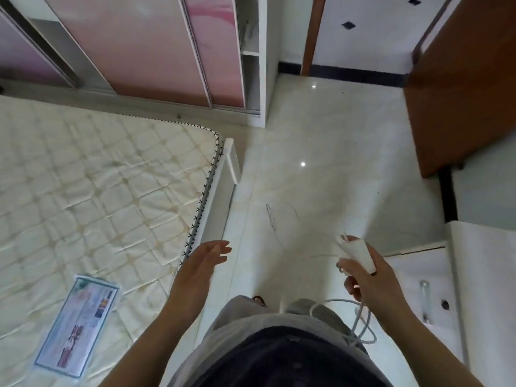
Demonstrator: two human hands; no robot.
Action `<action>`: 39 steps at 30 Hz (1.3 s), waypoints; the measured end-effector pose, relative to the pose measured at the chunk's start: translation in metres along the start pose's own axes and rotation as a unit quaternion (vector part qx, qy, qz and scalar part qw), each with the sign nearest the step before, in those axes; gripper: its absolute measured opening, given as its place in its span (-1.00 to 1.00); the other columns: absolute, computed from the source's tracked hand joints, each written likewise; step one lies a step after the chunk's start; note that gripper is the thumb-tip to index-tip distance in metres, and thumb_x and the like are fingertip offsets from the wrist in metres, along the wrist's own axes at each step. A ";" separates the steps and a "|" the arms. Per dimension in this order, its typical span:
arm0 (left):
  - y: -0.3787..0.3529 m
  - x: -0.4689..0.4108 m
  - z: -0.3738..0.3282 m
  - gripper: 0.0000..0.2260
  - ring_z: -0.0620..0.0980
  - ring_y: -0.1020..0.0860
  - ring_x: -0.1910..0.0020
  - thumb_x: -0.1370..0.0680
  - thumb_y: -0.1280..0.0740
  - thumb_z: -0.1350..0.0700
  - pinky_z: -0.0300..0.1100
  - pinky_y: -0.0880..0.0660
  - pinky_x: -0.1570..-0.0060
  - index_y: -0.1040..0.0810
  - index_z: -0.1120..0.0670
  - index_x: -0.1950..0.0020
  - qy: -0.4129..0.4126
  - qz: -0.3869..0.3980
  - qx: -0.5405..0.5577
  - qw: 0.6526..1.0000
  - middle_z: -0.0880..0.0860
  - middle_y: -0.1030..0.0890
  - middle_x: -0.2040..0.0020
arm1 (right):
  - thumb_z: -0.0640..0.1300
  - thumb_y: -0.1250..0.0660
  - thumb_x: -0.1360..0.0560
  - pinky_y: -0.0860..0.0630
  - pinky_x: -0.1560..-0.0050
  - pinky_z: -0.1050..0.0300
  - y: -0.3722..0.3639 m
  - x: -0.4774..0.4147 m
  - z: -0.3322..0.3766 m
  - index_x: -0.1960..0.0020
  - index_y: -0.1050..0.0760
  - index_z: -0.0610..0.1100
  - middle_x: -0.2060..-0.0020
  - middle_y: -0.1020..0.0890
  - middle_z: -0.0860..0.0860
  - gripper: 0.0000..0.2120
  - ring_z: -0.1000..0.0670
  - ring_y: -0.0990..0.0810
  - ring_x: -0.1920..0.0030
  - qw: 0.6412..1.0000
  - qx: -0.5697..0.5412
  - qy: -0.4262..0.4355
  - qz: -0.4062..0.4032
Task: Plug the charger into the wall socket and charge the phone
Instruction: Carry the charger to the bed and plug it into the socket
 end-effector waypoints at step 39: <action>0.056 -0.578 -0.314 -0.74 -0.05 -0.62 0.05 -0.59 -0.11 0.08 -0.22 -0.48 0.04 -0.60 0.01 0.01 0.029 -0.248 0.172 0.953 0.01 -0.68 0.04 | -0.18 -0.34 -0.45 -0.46 0.45 0.29 -0.162 -0.636 0.438 0.05 -0.51 0.33 0.28 -0.65 0.12 -0.63 0.16 -0.54 0.46 0.955 0.189 0.075 0.215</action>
Point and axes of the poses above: each hand's wrist, its own x-axis away from the middle knuckle, its own y-axis out of the back of the hand, z = x × y, the point moved 2 cm from there along -x, towards the middle knuckle
